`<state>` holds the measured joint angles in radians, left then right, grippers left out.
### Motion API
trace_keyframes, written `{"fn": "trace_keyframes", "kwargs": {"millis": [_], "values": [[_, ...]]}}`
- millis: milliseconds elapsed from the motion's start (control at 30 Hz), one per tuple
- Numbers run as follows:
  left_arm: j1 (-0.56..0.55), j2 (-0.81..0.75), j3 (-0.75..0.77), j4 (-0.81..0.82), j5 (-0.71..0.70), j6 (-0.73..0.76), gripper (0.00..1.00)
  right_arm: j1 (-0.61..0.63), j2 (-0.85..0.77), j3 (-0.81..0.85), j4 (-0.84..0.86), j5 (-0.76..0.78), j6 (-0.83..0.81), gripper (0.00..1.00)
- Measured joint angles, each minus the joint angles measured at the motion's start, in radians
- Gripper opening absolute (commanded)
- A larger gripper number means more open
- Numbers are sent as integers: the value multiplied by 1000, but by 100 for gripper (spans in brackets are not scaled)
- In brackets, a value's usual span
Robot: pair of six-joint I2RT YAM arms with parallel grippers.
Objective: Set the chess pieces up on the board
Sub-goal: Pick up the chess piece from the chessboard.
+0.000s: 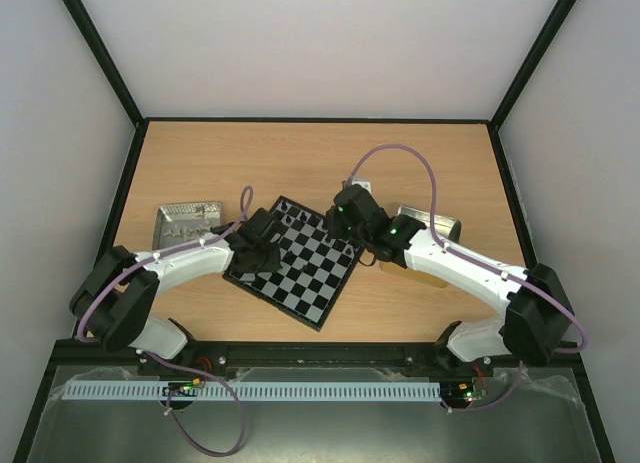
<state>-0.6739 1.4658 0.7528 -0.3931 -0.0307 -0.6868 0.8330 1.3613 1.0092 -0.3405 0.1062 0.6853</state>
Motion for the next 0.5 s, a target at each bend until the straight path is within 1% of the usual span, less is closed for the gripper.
{"fn": "trace_keyframes", "kwargs": {"millis": [167, 267, 400, 500], "values": [[0, -13, -1, 0, 0, -27, 8, 0, -17, -61, 71, -73, -4, 42], [0, -53, -2, -2, 8, -59, 10, 0, -47, -117, 140, -132, -10, 43], [15, -164, -14, 11, 48, -135, 12, 5, -101, -212, 269, -223, -14, 50], [32, -248, -35, 39, 100, -224, 12, 29, -121, -268, 372, -267, -15, 55]]}}
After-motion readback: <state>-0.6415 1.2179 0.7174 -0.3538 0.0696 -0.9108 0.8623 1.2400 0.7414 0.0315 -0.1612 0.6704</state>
